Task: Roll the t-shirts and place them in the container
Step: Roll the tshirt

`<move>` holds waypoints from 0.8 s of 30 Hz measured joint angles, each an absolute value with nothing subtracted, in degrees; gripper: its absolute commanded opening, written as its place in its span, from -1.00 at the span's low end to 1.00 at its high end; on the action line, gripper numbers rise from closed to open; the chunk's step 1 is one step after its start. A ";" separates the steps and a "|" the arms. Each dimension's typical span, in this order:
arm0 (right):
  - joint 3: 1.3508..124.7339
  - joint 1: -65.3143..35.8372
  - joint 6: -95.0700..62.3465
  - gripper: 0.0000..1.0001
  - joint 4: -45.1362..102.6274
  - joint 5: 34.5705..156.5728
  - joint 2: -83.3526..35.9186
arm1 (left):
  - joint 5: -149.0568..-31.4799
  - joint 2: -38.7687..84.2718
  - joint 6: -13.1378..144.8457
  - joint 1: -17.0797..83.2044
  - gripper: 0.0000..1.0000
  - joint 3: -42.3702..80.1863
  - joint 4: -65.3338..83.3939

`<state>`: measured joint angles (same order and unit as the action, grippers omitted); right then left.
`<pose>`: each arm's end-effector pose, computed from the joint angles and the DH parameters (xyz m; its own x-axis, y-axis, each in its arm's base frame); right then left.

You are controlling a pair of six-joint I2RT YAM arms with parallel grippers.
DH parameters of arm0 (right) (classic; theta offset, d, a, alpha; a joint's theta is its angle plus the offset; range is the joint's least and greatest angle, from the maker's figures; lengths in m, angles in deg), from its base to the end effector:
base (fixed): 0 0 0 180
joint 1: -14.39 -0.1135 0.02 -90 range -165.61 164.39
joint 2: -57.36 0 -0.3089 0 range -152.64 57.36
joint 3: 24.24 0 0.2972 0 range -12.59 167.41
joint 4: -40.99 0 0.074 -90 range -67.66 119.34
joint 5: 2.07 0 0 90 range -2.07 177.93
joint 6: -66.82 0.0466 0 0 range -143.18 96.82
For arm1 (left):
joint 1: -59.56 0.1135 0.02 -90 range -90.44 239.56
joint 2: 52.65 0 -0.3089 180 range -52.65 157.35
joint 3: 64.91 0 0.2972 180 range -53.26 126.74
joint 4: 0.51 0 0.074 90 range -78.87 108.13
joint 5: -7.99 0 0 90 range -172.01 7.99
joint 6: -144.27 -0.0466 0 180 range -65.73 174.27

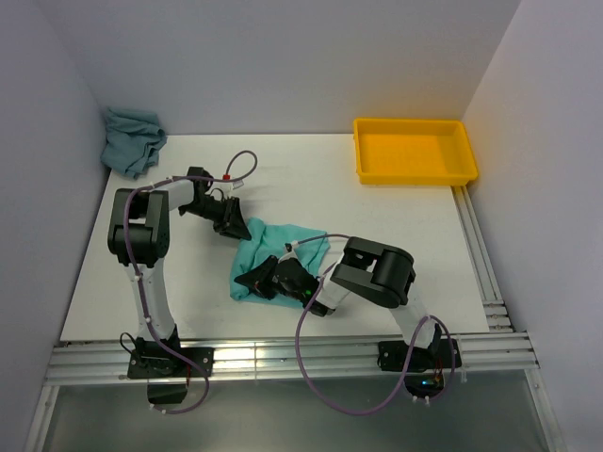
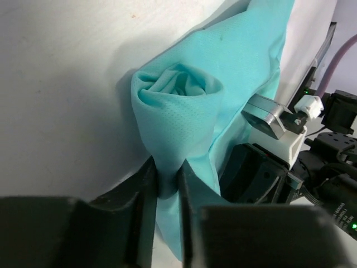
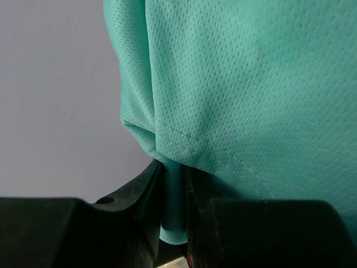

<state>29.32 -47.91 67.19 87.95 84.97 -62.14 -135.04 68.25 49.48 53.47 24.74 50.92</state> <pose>0.1914 0.3595 0.0718 -0.8605 0.5093 -0.0107 0.1567 0.2847 0.9457 0.4392 -0.0843 0.1232 -0.9690 0.1539 -0.1931 0.2468 0.5764 -0.7790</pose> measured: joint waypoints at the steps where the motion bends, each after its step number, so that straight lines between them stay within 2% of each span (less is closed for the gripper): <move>1: 29.34 -47.89 67.19 -0.67 87.91 84.97 -62.14 | -134.72 68.25 49.98 53.45 -0.77 24.74 50.79; 2: 29.34 -47.87 67.13 -0.64 87.69 84.97 -62.14 | -134.34 68.25 50.70 53.41 -0.84 24.71 50.75; 4: 29.54 -47.83 66.73 -0.46 86.42 84.95 -61.94 | -133.25 68.12 52.25 53.41 -0.99 24.65 50.53; 6: 30.32 -47.83 65.90 -0.25 83.23 84.77 -60.76 | -131.41 67.44 54.55 53.37 -0.99 24.01 49.72; 9: 32.97 -48.13 63.37 -0.08 74.79 83.77 -57.94 | -127.07 65.58 57.17 53.23 -0.99 23.31 48.89; 15: 40.64 -50.30 57.86 -0.07 55.01 78.00 -54.58 | -118.93 63.00 60.01 53.10 -0.99 23.27 47.76; 18: 44.18 -51.91 56.20 -0.20 47.14 75.00 -54.38 | -117.71 62.98 61.13 53.06 -0.99 23.27 47.78; 20: 46.13 -52.77 55.37 -0.44 43.01 73.19 -54.36 | -117.32 62.94 61.63 52.97 -0.99 23.27 47.78; 21: 46.98 -53.20 55.04 -0.62 41.13 72.29 -54.36 | -117.14 62.94 61.91 52.95 -0.99 23.27 47.80; 23: 48.33 -53.95 54.51 -0.81 38.01 70.57 -54.31 | -116.86 62.89 62.39 52.93 -0.99 23.27 47.84; 24: 48.84 -54.17 54.45 -0.83 37.05 70.00 -54.31 | -116.73 62.87 62.59 52.88 -0.99 23.27 47.89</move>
